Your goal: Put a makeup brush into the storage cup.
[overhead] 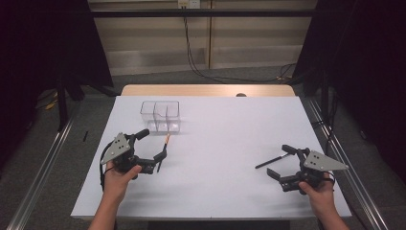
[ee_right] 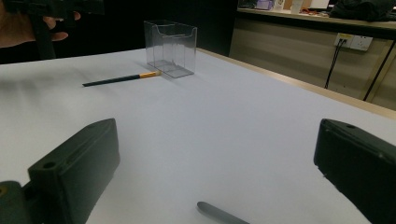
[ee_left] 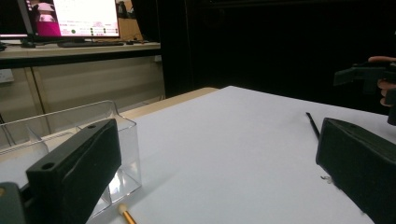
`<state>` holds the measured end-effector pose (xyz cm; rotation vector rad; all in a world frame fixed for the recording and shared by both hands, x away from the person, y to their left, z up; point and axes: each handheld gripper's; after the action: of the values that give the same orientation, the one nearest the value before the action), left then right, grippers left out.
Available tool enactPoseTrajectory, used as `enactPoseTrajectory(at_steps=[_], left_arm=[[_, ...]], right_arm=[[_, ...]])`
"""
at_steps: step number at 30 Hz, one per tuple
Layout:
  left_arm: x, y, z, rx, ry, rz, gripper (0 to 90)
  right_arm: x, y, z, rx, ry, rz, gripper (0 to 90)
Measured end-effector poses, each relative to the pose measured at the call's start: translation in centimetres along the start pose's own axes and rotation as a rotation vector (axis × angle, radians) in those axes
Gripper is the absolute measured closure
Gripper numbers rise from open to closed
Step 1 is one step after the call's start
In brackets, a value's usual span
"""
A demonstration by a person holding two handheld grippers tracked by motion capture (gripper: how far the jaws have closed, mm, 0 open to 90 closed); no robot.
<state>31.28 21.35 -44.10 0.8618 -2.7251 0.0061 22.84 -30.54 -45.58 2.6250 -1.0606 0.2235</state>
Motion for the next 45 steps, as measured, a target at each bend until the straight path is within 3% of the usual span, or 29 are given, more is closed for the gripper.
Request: enactPoseTrajectory(at_steps=[5, 18, 27, 45], left_arm=[[-0.4, -0.6, 0.0, -0.015, -0.005, -0.005, 0.0], [-1.9, -3.0, -0.7, 0.010, -0.010, -0.019, 0.0], [-2.9, -4.4, -0.4, 0.021, 0.014, -0.043, 0.0], [-3.2, -6.6, 0.0, -0.003, 0.003, -0.056, 0.0]], right_arm=[[-0.1, 0.1, 0.0, 0.003, -0.002, 0.002, 0.0], [0.0, 0.2, 0.0, 0.005, 0.000, 0.000, 0.0], [0.0, 0.3, 0.0, 0.005, -0.007, 0.003, 0.0], [0.0, 0.5, 0.1, 0.015, 0.001, 0.002, 0.0]])
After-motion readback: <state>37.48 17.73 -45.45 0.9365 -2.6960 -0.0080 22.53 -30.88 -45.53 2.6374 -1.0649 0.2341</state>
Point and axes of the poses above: each handheld gripper's, and its own axes: y roughly backward along the jaws, z roughly out of its underside, x roughly to its right, and after that the axes turned 14 degrees about y, right-handed
